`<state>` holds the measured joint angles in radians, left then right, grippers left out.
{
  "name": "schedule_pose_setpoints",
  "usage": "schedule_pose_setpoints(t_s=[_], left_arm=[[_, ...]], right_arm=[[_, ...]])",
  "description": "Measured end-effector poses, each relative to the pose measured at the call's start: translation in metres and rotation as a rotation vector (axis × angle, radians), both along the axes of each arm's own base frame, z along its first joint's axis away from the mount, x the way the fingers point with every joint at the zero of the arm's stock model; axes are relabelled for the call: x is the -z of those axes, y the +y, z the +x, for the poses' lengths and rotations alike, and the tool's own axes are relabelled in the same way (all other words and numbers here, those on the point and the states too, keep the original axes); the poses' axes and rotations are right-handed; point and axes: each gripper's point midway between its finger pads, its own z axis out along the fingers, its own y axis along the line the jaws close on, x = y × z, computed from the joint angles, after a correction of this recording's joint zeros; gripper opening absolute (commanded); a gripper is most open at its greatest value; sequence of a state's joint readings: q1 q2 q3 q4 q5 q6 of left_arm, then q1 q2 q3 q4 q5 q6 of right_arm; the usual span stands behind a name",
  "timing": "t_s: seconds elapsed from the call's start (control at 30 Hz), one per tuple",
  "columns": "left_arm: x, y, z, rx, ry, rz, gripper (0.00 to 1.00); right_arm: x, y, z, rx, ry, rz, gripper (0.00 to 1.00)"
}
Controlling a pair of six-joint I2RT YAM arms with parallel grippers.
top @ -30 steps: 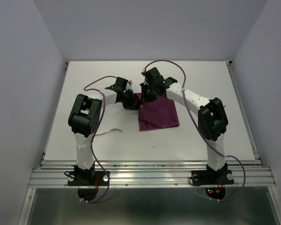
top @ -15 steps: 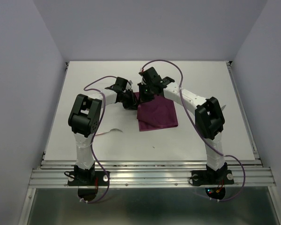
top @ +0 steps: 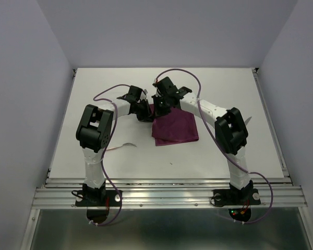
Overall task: Fold the napkin into a case and place the utensils inside
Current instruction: Fold the rectangle-folded napkin at the center of the board, then smooth out the square-folded napkin at the center of the board.
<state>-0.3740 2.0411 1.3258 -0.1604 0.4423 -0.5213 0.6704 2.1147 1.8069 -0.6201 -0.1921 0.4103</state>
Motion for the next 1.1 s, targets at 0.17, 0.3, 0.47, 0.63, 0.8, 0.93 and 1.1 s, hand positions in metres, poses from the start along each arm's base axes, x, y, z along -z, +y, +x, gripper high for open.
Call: schedule_pose_setpoints(t_s=[0.17,0.3,0.47,0.63,0.8,0.93,1.1], left_arm=[[0.0,0.0,0.0,0.0,0.0,0.0,0.0],[0.0,0.0,0.0,0.0,0.0,0.0,0.0],[0.0,0.001,0.0,-0.002,0.001,0.003,0.04],[0.0,0.011,-0.003,-0.018,-0.005,0.052,0.18],[-0.001,0.028,-0.01,-0.04,-0.002,0.137,0.24],[-0.002,0.045,-0.017,-0.058,0.002,0.216,0.25],[-0.014,0.064,-0.02,-0.096,-0.019,0.306,0.25]], right_arm=[[0.001,-0.001,-0.002,-0.007,0.002,-0.007,0.01],[0.001,-0.001,-0.002,-0.01,0.002,-0.009,0.02],[0.001,-0.001,-0.002,-0.012,0.001,-0.008,0.24],[0.003,-0.004,-0.002,-0.013,0.001,-0.023,0.59],[0.004,-0.006,-0.002,-0.007,-0.002,-0.035,0.63],[0.007,-0.018,-0.006,0.018,-0.014,-0.078,0.63],[0.0,-0.043,-0.021,0.061,-0.043,-0.117,0.62]])
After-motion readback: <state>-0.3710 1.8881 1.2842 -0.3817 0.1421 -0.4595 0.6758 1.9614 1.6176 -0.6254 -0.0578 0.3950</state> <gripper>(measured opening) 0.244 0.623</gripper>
